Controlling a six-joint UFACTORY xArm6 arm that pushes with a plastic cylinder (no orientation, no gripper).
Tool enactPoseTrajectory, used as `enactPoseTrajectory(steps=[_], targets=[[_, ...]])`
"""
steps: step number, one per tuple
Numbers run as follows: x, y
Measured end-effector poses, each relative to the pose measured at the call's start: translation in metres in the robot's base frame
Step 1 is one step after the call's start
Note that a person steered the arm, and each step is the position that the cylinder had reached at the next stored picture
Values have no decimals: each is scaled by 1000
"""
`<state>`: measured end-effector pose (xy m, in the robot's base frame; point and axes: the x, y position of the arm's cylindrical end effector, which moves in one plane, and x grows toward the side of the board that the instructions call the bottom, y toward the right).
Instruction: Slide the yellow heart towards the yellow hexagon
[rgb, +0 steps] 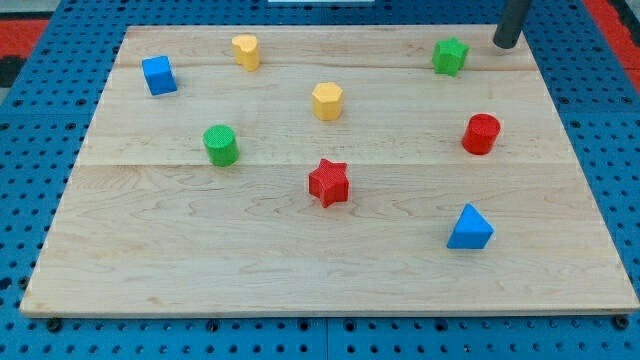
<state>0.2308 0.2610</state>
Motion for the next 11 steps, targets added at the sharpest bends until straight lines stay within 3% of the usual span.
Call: enactPoseTrajectory(steps=[1,3,5,7,8,10,11], targets=[[-38,-28],[-38,-99],[-37,-267],[-16,-376],[24,-390],[119,-357],[68,-355]])
